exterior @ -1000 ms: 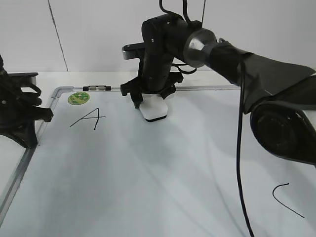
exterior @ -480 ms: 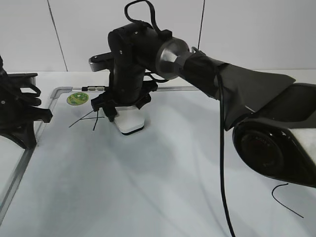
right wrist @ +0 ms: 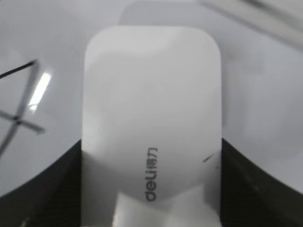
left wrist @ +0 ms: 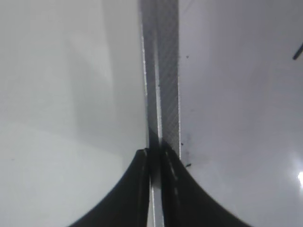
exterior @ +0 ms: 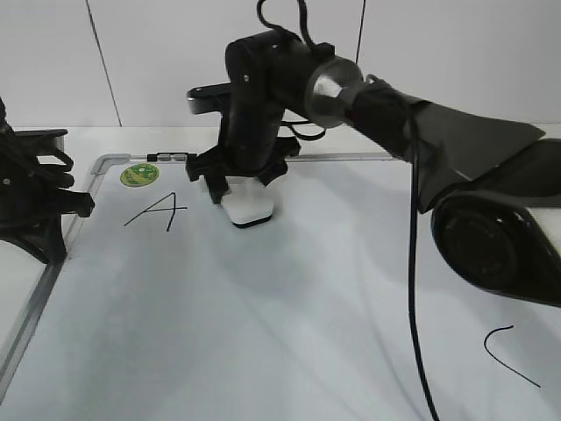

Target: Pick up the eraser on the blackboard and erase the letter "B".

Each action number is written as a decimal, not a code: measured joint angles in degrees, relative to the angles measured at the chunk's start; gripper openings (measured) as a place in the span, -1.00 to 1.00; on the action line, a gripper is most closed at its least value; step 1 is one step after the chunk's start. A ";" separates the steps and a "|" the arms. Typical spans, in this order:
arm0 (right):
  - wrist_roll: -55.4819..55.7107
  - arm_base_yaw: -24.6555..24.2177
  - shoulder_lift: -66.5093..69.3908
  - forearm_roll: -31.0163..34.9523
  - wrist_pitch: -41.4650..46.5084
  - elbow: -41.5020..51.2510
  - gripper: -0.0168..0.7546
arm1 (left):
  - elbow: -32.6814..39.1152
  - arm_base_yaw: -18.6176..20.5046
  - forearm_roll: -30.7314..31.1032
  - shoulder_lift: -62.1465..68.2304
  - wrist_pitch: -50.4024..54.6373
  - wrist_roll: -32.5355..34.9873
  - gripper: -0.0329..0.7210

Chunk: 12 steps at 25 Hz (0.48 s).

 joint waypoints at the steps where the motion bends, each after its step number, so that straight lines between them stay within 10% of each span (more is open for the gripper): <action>1: 0.00 -0.89 0.00 0.00 0.00 0.00 0.47 | 0.00 0.00 -0.11 0.00 0.00 0.00 -0.83; 12: 0.00 -4.15 -2.34 0.64 1.84 1.42 0.47 | 0.00 0.00 -0.11 0.00 0.00 0.00 -0.83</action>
